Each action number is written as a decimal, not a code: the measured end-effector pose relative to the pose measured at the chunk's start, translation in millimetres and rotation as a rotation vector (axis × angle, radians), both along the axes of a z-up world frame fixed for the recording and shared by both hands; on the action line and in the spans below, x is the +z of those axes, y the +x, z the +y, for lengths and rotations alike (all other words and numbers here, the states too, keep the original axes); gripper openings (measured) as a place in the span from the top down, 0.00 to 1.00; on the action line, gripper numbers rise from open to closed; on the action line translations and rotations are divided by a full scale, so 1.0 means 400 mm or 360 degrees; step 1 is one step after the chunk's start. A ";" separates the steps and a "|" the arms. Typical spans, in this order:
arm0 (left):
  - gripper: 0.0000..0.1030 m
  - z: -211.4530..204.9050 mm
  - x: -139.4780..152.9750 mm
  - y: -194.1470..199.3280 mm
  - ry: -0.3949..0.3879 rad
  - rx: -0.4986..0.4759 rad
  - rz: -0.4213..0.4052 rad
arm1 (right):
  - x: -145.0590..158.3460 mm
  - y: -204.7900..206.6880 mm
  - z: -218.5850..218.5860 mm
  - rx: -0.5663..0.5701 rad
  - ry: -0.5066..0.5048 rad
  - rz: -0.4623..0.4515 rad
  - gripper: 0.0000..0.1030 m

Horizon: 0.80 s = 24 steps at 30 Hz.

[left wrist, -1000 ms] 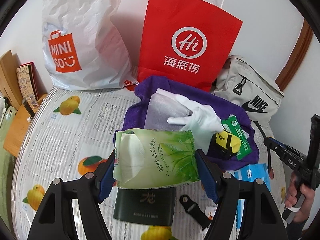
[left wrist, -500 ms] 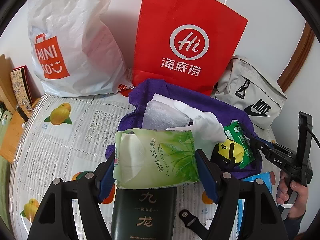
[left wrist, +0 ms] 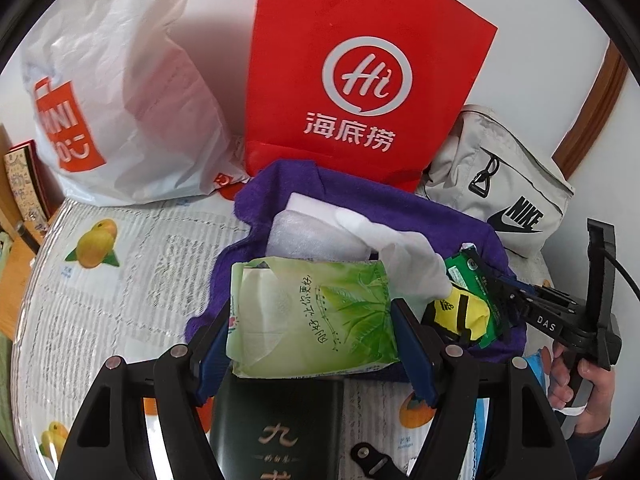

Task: Organize soft objects
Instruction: 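Lower the black watch strap onto the towel and open the right tool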

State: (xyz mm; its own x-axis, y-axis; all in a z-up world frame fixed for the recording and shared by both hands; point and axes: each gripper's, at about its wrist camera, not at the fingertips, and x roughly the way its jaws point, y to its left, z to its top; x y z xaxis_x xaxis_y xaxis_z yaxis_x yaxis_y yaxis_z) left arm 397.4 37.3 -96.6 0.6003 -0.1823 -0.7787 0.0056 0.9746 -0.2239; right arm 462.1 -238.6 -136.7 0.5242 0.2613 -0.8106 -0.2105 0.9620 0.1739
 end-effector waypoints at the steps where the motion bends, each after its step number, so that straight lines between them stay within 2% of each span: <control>1: 0.30 -0.004 -0.002 0.009 -0.0001 -0.0007 0.0001 | 0.005 -0.004 -0.005 -0.0010 0.0007 -0.0004 0.78; 4: 0.30 -0.014 -0.008 0.035 -0.0014 -0.0025 0.0008 | 0.017 -0.011 -0.012 -0.0023 0.0014 -0.0023 0.66; 11: 0.30 -0.044 -0.011 0.101 -0.0002 -0.0057 0.0002 | 0.033 -0.042 -0.022 -0.0038 0.0032 -0.0039 0.65; 16: 0.30 -0.069 -0.040 0.149 0.0021 -0.0065 0.0052 | 0.044 -0.076 -0.017 0.0015 -0.0012 -0.0035 0.65; 24: 0.30 -0.071 -0.073 0.177 0.0014 -0.0044 0.0101 | 0.041 -0.107 -0.024 0.0007 0.0012 -0.0028 0.61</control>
State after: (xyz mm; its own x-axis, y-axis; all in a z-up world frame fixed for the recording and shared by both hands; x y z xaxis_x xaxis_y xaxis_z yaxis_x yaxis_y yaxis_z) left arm 468.3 9.0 -125.9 0.5445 -0.1914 -0.8166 0.0188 0.9762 -0.2162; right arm 419.4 -248.1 -120.1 0.5374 0.2696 -0.7991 -0.2178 0.9597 0.1773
